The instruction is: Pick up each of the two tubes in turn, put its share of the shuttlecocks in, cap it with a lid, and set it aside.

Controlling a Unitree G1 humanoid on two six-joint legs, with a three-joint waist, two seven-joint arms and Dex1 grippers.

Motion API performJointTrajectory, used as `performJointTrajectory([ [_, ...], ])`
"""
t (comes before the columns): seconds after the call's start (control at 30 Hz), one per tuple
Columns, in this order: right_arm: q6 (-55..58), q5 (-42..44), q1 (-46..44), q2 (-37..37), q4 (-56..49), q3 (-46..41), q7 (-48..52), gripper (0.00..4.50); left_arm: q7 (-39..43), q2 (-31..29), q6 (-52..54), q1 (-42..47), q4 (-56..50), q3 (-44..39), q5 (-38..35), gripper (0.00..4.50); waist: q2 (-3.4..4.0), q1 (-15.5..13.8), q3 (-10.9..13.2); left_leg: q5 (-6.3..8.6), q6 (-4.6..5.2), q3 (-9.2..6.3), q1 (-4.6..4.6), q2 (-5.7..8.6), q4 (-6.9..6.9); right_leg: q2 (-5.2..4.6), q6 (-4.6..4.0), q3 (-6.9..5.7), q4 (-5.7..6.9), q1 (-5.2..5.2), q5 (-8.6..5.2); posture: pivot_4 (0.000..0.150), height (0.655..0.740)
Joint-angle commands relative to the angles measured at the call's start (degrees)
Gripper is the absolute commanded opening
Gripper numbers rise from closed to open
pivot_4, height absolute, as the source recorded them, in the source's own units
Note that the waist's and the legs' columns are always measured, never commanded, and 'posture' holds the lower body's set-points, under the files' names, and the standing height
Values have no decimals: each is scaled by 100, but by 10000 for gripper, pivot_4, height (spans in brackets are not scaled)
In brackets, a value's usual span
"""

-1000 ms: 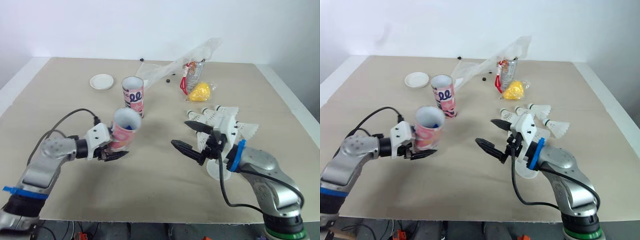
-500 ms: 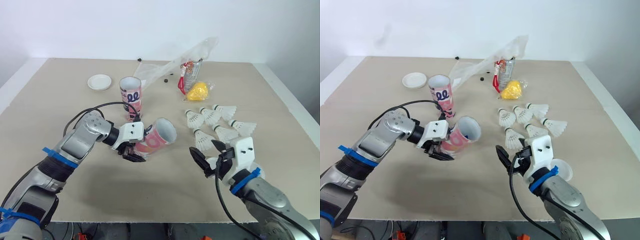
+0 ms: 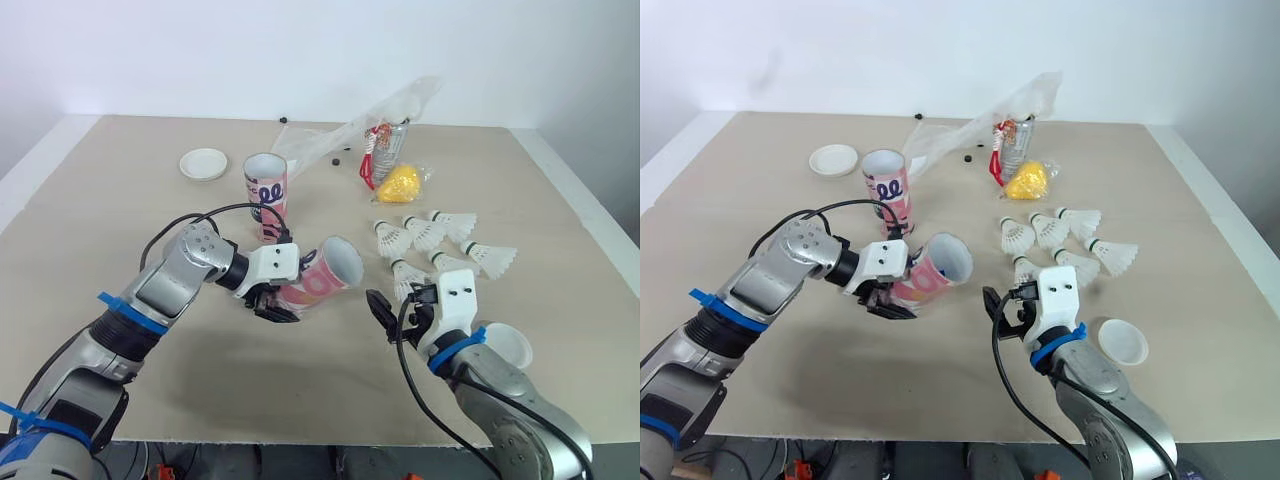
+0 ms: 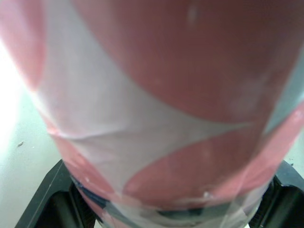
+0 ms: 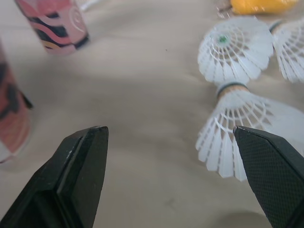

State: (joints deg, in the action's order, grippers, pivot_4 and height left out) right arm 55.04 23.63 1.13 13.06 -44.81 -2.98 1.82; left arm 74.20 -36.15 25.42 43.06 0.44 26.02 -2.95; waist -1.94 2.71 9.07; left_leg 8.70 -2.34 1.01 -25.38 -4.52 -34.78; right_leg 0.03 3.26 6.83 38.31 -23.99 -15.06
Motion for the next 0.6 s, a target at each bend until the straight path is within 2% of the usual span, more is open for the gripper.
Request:
performJointTrajectory([
  [0.03, -108, -190, -159, -92, 44, -46, -193, 45000, -53, -39, -68, -25, -109, -62, 69, 34547, 0, 1, 0, 0, 0, 0, 0, 0, 0, 0, 0, 0, 0, 0, 0, 1500, 7400],
  [0.6, -158, -1116, -655, -295, 651, 433, -543, 45000, -241, -56, -30, -189, -217, -95, 110, 34547, 1, -1, -1, -1, 1, -3, 0, 0, -17, 2, -1, -1, 17, 1, 1, 1500, 7400],
])
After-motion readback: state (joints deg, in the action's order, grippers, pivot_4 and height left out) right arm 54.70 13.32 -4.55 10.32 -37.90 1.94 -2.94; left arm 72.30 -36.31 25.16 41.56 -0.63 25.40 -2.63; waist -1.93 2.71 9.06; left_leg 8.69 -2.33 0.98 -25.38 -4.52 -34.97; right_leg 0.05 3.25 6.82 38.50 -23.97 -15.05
